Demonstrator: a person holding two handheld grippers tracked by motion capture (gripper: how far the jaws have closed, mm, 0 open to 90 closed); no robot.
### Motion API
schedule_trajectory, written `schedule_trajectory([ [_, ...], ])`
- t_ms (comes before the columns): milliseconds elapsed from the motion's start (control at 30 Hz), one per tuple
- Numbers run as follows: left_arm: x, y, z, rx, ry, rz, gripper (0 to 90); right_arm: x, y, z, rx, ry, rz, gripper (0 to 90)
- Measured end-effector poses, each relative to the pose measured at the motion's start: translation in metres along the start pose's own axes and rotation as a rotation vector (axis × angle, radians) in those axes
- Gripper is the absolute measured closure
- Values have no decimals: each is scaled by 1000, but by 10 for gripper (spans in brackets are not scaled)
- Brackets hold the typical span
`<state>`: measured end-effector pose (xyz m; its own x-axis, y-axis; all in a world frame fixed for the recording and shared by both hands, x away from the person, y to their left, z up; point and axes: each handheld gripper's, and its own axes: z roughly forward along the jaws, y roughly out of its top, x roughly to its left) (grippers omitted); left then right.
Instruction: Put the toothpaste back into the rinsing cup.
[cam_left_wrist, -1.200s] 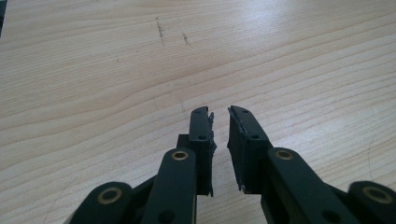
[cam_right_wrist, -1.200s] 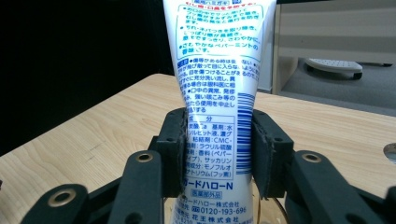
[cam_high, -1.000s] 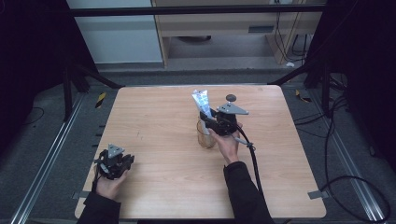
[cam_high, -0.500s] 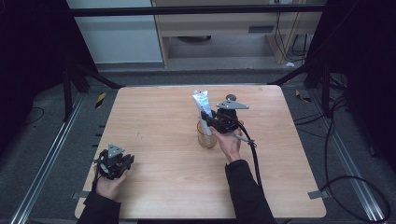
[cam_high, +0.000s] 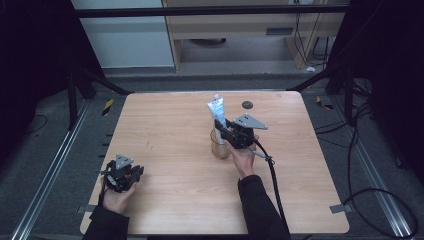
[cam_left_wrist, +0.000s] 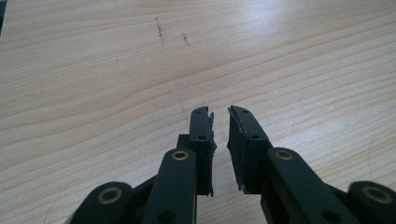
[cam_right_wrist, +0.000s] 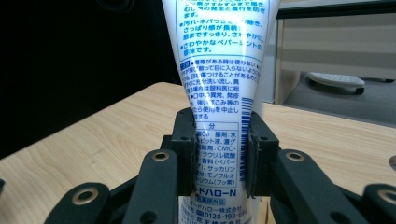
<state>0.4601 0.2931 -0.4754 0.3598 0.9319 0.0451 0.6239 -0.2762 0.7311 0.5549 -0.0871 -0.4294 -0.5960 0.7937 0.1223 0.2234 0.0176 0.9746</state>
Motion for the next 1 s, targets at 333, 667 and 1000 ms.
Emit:
schedule_trajectory([
  [333,0,0,0,-2,0,1,786,3,-8,0,-11,-6,-30,691],
  [667,-1,0,-1,-3,1,1,785,8,-13,-8,-28,-8,-58,685],
  [1000,-1,0,0,0,0,2,785,11,-16,-13,-24,0,-62,678],
])
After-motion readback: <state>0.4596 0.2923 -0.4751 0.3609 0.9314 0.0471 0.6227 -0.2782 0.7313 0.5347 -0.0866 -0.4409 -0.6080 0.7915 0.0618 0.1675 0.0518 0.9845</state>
